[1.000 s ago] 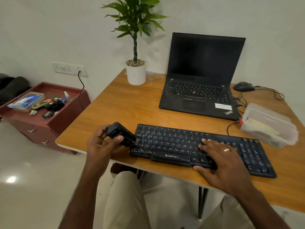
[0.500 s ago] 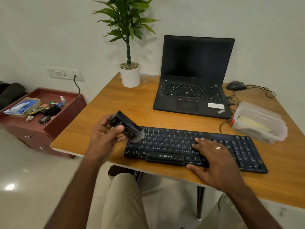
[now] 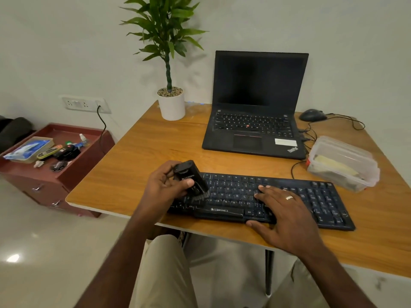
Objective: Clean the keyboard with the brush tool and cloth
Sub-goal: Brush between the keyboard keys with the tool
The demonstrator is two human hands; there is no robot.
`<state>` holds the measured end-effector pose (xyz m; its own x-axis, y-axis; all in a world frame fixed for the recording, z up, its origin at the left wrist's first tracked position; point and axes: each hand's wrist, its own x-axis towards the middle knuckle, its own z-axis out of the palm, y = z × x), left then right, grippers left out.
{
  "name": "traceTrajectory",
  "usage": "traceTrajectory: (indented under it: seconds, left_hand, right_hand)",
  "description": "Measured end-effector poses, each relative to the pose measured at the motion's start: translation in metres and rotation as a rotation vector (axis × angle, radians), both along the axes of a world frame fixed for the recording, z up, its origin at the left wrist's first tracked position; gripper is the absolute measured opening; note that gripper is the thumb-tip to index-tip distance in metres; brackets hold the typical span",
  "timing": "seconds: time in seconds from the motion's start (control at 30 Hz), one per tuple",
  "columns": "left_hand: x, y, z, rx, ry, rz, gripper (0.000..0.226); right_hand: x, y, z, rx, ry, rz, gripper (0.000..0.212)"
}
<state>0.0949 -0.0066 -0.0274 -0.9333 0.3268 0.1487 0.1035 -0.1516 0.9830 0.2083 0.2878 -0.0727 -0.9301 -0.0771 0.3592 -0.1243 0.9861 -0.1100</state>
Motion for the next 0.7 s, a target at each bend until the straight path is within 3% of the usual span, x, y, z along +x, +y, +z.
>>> traceTrajectory:
  seconds: [0.13, 0.27, 0.57, 0.7]
  left_hand:
    - [-0.005, -0.019, 0.002, 0.078, 0.003, 0.130, 0.033]
    - [-0.003, -0.032, -0.001, -0.038, 0.051, 0.119, 0.030]
    - [0.014, 0.045, 0.003, -0.125, 0.071, -0.117, 0.030]
    - [0.009, 0.024, 0.009, -0.038, 0.046, 0.040, 0.033]
  right_hand:
    - [0.000, 0.000, 0.000, -0.004, 0.001, -0.009, 0.075]
    - [-0.001, 0.000, 0.000, -0.007, -0.005, -0.009, 0.074]
    - [0.000, 0.000, -0.001, -0.012, -0.002, -0.017, 0.075]
    - [0.001, 0.001, -0.001, -0.023, 0.004, -0.017, 0.074]
